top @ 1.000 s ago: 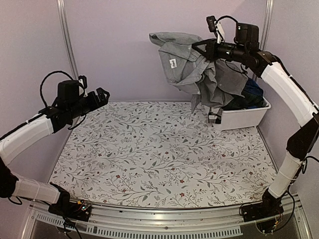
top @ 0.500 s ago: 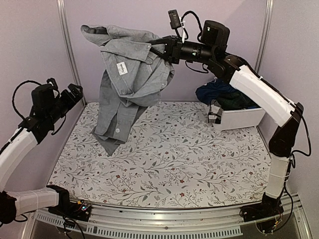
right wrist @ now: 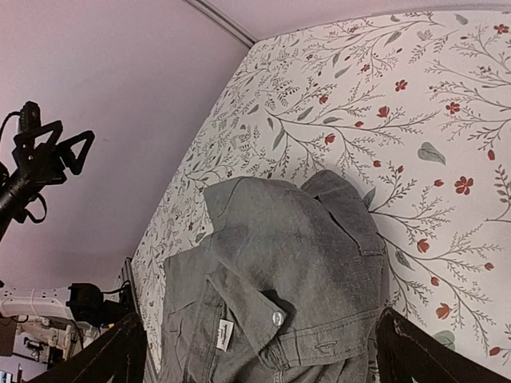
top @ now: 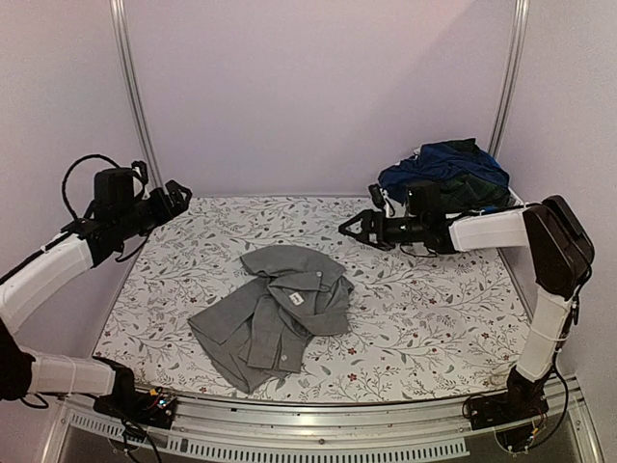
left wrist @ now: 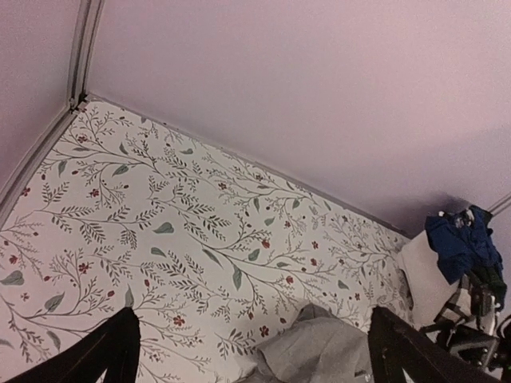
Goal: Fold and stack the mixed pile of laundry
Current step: Place the crumpled shirt at the center of the board, then adjust the crumpled shirt at the center of the board.
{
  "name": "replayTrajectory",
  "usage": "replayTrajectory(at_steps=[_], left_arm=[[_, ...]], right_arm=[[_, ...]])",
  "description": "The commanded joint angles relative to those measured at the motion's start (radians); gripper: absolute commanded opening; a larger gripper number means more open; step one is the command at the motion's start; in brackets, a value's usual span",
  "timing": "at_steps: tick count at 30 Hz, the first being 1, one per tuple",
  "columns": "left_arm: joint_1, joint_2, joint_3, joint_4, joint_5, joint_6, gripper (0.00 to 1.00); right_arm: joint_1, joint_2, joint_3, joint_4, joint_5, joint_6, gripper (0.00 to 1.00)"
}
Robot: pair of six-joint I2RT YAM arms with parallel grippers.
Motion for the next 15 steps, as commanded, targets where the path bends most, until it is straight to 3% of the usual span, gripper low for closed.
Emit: replayTrajectory(at_steps=[1,6,9,15], left_arm=[[-0.082,0.07,0.002,-0.017,0.066,0.059,0.96],[-0.11,0.105,-0.097,0.017,0.095,0.022,0.79],[-0.113,0.152,-0.161,0.123,0.212,-0.021,0.71],[-0.122,0.321,-0.187,0.294,0.345,-0.046,0.8]], right_arm=[[0.029,-0.174,0.068,-0.212,0.215,-0.196,0.98],[0.142,-0.167,0.182,-0.451,0.341,-0.367,0.94],[0.194,-0.113,0.219,-0.497,0.343,-0.408,0.94],[0.197,-0.095,0.177,-0.452,0.275,-0.369,0.94]])
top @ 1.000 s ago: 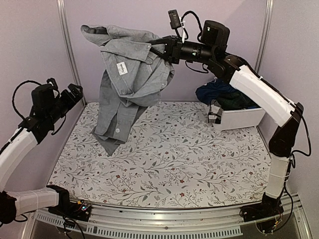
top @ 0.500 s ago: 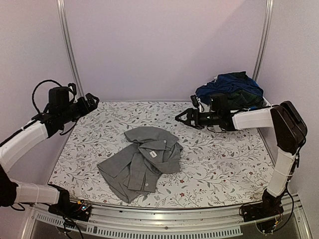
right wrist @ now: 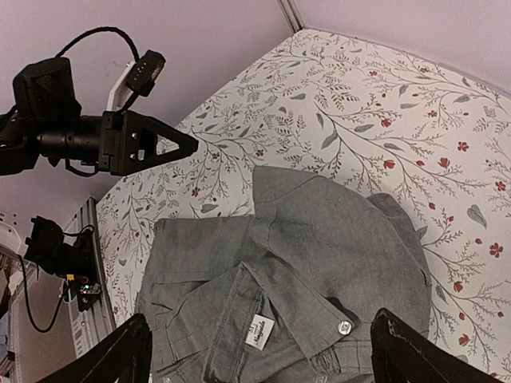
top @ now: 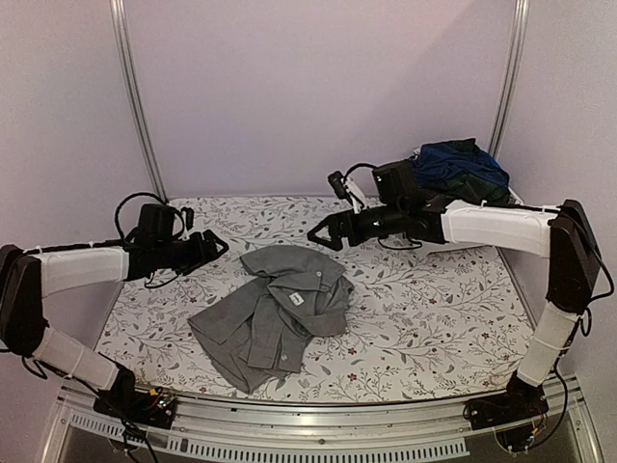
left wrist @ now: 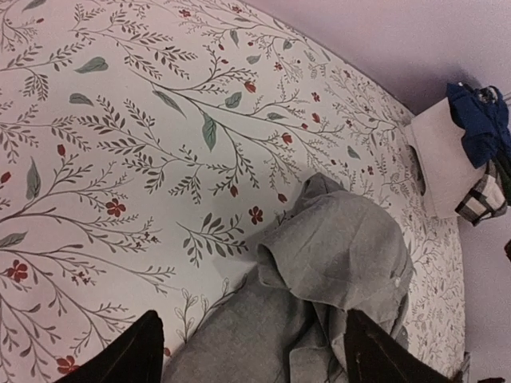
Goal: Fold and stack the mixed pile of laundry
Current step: Adjust the crumpled shirt at the center of the board.
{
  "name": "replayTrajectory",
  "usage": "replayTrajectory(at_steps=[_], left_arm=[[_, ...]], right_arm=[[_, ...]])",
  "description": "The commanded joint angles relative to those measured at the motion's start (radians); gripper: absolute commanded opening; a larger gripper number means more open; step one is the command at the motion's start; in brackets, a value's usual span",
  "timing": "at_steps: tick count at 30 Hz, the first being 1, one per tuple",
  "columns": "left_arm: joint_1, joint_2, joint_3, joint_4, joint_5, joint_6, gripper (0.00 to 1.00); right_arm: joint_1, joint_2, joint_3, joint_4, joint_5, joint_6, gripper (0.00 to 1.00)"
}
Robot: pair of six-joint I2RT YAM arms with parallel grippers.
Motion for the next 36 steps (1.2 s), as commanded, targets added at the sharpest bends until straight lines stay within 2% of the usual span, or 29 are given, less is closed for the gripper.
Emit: replayTrajectory(at_steps=[1,7,9,11,14,17,22,26,27,29,30,33,34,36], left_arm=[[-0.016,0.098,-0.018,0.199,0.142,-0.024,0.81],[-0.025,0.281,0.033,0.314,0.215,-0.039,0.81],[-0.034,0.336,0.051,0.351,0.249,-0.046,0.78],[-0.046,0.377,0.068,0.386,0.289,-0.047,0.65],[-0.085,0.391,0.085,0.443,0.34,-0.045,0.24],[-0.169,0.363,0.128,0.446,0.317,-0.017,0.0],[-0.32,0.409,0.296,0.382,0.291,0.059,0.0],[-0.44,0.522,0.525,0.282,0.3,0.158,0.0],[-0.463,0.546,0.578,0.249,0.311,0.18,0.05],[-0.485,0.567,0.63,0.196,0.315,0.204,0.28],[-0.483,0.551,0.616,0.203,0.309,0.195,0.38],[-0.448,0.433,0.5,0.269,0.267,0.165,0.59],[-0.422,0.383,0.448,0.283,0.23,0.149,0.64],[-0.378,0.256,0.347,0.276,0.137,0.105,0.68]], right_arm=[[-0.018,0.019,-0.041,-0.056,0.001,-0.018,0.94],[-0.018,-0.033,-0.094,-0.075,0.032,-0.034,0.96],[-0.02,-0.054,-0.112,-0.081,0.045,-0.037,0.97],[-0.032,-0.086,-0.132,-0.085,0.048,-0.039,0.98],[-0.075,-0.135,-0.169,-0.086,0.037,-0.03,0.98],[-0.117,-0.199,-0.209,-0.086,0.029,-0.023,0.99],[-0.195,-0.29,-0.263,-0.088,0.006,-0.015,0.99],[-0.246,-0.326,-0.288,-0.1,0.01,-0.013,0.99],[-0.252,-0.332,-0.295,-0.102,0.013,-0.012,0.99],[-0.256,-0.337,-0.301,-0.107,0.024,-0.013,0.99],[-0.256,-0.339,-0.302,-0.112,0.026,-0.014,0.99],[-0.255,-0.34,-0.311,-0.123,0.019,-0.017,0.99],[-0.251,-0.339,-0.315,-0.122,0.006,-0.018,0.98],[-0.214,-0.334,-0.321,-0.117,0.002,-0.012,0.96]])
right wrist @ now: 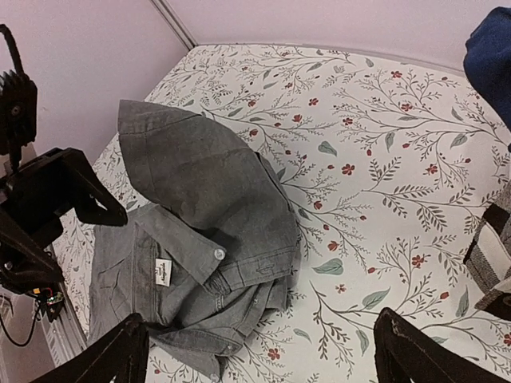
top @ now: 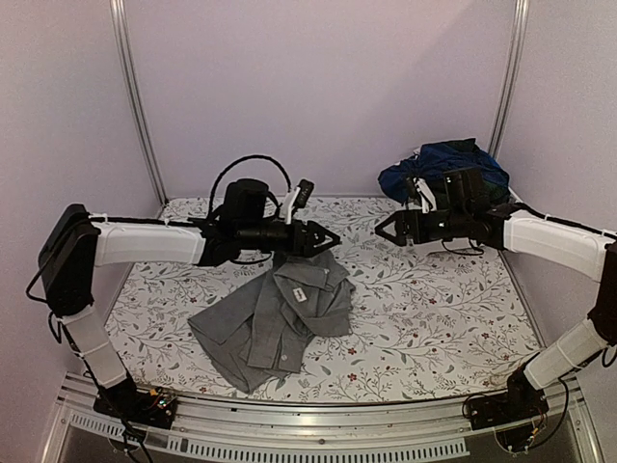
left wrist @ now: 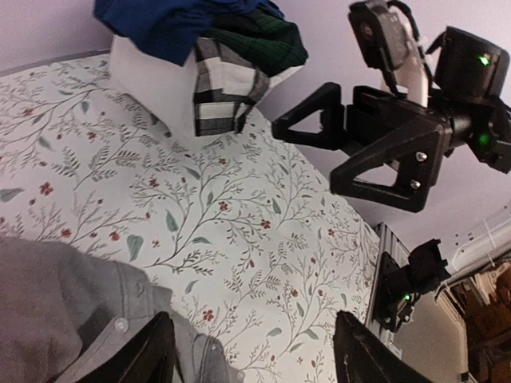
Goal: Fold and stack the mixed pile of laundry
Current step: Adjust the crumpled shirt at the center of the board.
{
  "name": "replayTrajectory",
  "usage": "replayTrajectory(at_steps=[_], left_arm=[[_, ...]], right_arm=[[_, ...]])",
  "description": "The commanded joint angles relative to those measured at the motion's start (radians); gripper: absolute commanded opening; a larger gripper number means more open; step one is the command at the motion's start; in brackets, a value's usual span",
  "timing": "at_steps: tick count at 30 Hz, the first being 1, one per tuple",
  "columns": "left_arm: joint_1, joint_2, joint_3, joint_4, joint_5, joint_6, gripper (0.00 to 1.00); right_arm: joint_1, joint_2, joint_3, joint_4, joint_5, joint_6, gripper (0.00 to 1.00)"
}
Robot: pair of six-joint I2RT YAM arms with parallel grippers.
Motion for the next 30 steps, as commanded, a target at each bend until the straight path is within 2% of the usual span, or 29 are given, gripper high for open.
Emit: replayTrajectory(at_steps=[1,6,9,16,22,28,30], left_arm=[[0.114,-0.252,-0.189,-0.031,-0.207,-0.063,0.69],[0.189,-0.453,-0.459,-0.094,-0.378,-0.203,0.65],[0.244,-0.526,-0.568,-0.135,-0.401,-0.298,0.63],[0.279,-0.598,-0.658,-0.198,-0.411,-0.373,0.58],[0.297,-0.619,-0.663,-0.255,-0.433,-0.402,0.56],[0.298,-0.633,-0.672,-0.262,-0.439,-0.408,0.57],[0.299,-0.63,-0.672,-0.26,-0.435,-0.405,0.57]], right_arm=[[0.075,-0.007,-0.015,-0.011,-0.007,0.007,0.96],[0.264,0.087,0.038,0.005,0.065,0.027,0.92],[0.377,0.196,0.142,-0.034,0.183,0.013,0.89],[0.604,0.501,0.473,-0.217,0.399,-0.059,0.82],[0.66,0.694,0.66,-0.338,0.551,-0.094,0.76],[0.665,0.794,0.743,-0.409,0.672,-0.084,0.6],[0.664,0.813,0.761,-0.424,0.718,-0.083,0.51]])
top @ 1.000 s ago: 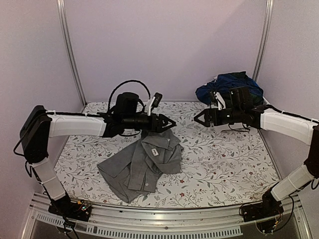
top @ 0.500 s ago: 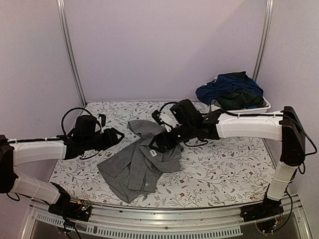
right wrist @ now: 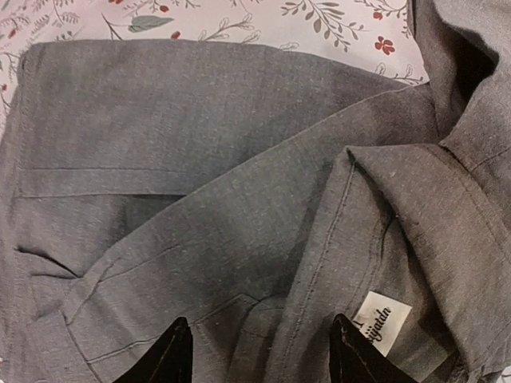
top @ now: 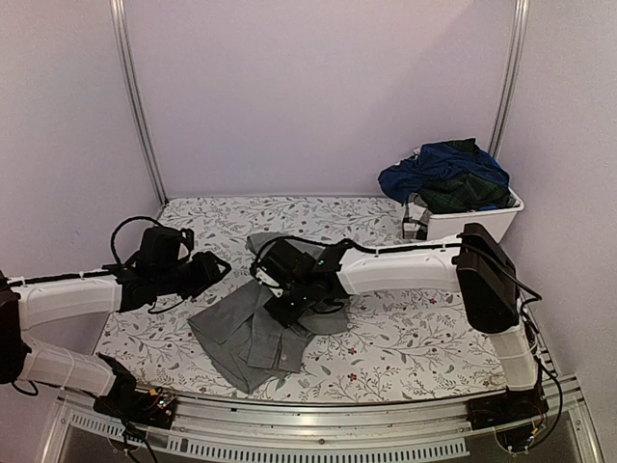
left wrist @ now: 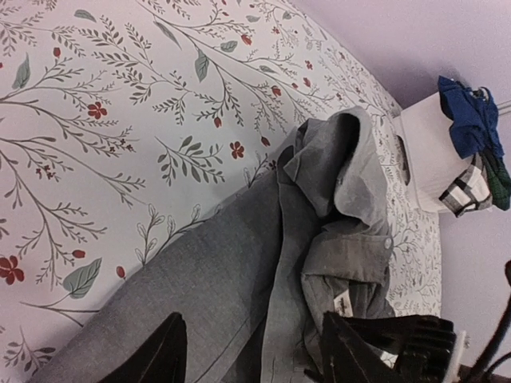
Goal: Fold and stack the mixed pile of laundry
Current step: Adjust the crumpled shirt at the center of the board.
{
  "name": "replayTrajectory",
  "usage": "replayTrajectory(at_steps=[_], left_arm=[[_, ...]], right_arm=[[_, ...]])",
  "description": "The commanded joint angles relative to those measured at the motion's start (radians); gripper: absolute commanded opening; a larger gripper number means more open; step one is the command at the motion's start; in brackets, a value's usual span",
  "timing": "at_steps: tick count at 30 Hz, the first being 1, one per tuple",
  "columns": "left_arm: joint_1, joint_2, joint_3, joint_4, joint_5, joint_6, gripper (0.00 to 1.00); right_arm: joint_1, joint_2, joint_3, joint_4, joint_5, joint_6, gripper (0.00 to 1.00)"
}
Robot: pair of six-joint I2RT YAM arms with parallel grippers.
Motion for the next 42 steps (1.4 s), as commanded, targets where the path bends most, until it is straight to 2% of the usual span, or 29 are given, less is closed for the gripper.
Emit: replayTrajectory(at_steps=[1,3,4,5,8,10,16,19,22,28,31,33,34,35,36,39,42], left_arm=[[0.012,-0.014,-0.01,-0.018,-0.006,0.0,0.57],[0.01,-0.008,-0.006,-0.018,0.002,0.011,0.58],[0.009,-0.005,-0.006,-0.035,0.004,0.018,0.58],[0.007,-0.005,-0.006,-0.051,0.007,0.024,0.58],[-0.005,-0.003,-0.014,-0.042,0.02,0.049,0.58],[-0.03,0.003,-0.01,-0.037,0.025,0.073,0.57],[-0.128,0.059,0.006,0.033,0.041,0.138,0.57],[-0.153,0.123,0.023,0.063,0.054,0.144,0.56],[-0.161,0.2,0.049,0.085,0.061,0.139,0.57],[-0.203,0.341,0.1,0.15,0.104,0.137,0.57],[-0.217,0.389,0.115,0.188,0.143,0.141,0.48],[-0.223,0.407,0.118,0.218,0.176,0.141,0.38],[-0.223,0.411,0.12,0.227,0.182,0.142,0.3],[-0.223,0.41,0.121,0.226,0.179,0.142,0.12],[-0.222,0.4,0.123,0.217,0.17,0.143,0.0],[-0.218,0.31,0.125,0.158,0.083,0.155,0.0],[-0.195,0.152,0.125,0.073,-0.033,0.156,0.0]], right_arm=[[-0.006,0.048,0.065,-0.08,0.161,0.001,0.43],[-0.007,0.056,0.074,-0.096,0.204,0.0,0.18],[-0.007,0.052,0.072,-0.103,0.221,0.002,0.02],[-0.008,0.031,0.065,-0.103,0.229,0.007,0.0],[-0.028,-0.058,-0.027,-0.041,0.19,0.02,0.0],[-0.06,-0.179,-0.117,0.017,0.147,0.035,0.0],[-0.217,-0.499,-0.442,0.223,-0.071,0.099,0.0],[-0.305,-0.589,-0.54,0.281,-0.2,0.125,0.0],[-0.361,-0.626,-0.598,0.318,-0.27,0.149,0.0],[-0.388,-0.64,-0.624,0.331,-0.294,0.167,0.0],[-0.397,-0.646,-0.628,0.331,-0.283,0.17,0.0],[-0.405,-0.659,-0.629,0.331,-0.279,0.171,0.0],[-0.412,-0.665,-0.63,0.331,-0.281,0.171,0.0],[-0.414,-0.672,-0.63,0.33,-0.283,0.17,0.0],[-0.415,-0.682,-0.628,0.328,-0.285,0.167,0.0],[-0.417,-0.702,-0.627,0.324,-0.308,0.161,0.0],[-0.417,-0.734,-0.636,0.311,-0.36,0.164,0.0]])
